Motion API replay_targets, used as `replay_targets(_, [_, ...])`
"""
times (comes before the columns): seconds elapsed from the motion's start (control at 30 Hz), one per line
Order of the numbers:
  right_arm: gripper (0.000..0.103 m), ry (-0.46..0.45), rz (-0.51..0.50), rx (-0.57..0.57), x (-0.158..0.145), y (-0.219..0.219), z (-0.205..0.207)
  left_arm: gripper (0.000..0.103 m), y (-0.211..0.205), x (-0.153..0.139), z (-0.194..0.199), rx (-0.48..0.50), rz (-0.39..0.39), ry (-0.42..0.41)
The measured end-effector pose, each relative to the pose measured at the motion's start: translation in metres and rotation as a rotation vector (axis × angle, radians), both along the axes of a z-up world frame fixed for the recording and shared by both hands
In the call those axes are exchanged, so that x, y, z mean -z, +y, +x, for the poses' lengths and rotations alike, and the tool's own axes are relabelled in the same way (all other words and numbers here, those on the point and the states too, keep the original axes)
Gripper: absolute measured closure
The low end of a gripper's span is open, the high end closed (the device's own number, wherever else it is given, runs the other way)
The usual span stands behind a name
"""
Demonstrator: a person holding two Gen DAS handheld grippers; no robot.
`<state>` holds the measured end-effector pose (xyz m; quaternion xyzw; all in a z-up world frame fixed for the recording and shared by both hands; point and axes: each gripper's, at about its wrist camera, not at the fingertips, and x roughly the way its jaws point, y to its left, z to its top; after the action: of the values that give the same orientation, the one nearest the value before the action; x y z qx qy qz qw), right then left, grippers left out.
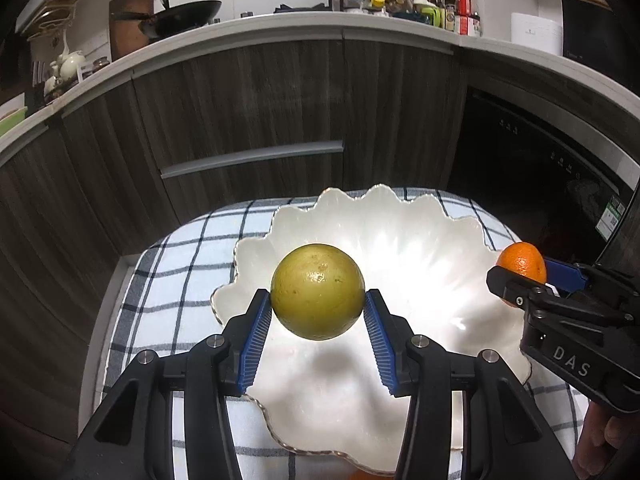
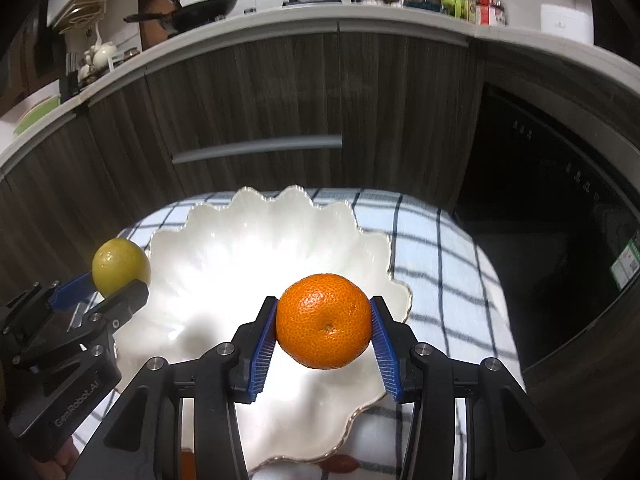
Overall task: Organize fruits
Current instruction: 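Open the left tool over the bowl while the right tool releases the mandarin into it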
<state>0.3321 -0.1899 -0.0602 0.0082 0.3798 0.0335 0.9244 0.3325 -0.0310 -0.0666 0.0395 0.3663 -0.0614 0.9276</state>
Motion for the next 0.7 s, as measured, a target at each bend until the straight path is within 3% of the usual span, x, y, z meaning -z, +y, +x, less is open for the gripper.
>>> replay_targets(0.07, [0.056, 0.018, 0.006, 0.001, 0.003, -0.001, 0.002, 0.056, -0.001, 0.001, 0.0, 0.002, 0.001, 0.014])
replay_targets(0.1, [0.056, 0.021, 0.011, 0.0, 0.004, -0.001, 0.001, 0.05, -0.001, 0.002, 0.0, -0.001, 0.006, 0.016])
replay_targets(0.13, [0.056, 0.021, 0.016, -0.002, 0.005, -0.002, 0.001, 0.034, -0.002, 0.001, -0.001, -0.008, 0.018, 0.008])
replay_targets(0.2, [0.054, 0.028, 0.018, -0.01, 0.005, -0.002, 0.002, 0.024, -0.001, -0.003, -0.005, -0.017, 0.023, -0.024])
replay_targets(0.23, [0.048, 0.031, 0.013, -0.012, 0.005, -0.002, 0.002, 0.024, -0.001, -0.006, -0.005, -0.013, 0.017, -0.031])
replay_targets(0.3, [0.02, 0.01, 0.005, 0.001, 0.002, -0.003, 0.0, 0.024, -0.001, -0.008, -0.004, -0.014, 0.024, -0.027])
replay_targets(0.33, [0.017, -0.009, 0.003, 0.016, -0.002, -0.005, -0.002, 0.024, 0.0, -0.008, -0.004, -0.018, 0.025, -0.03])
replay_targets(0.7, [0.015, -0.069, -0.028, 0.068, -0.023, -0.01, -0.008, 0.011, 0.012, -0.022, -0.005, -0.06, 0.015, -0.04])
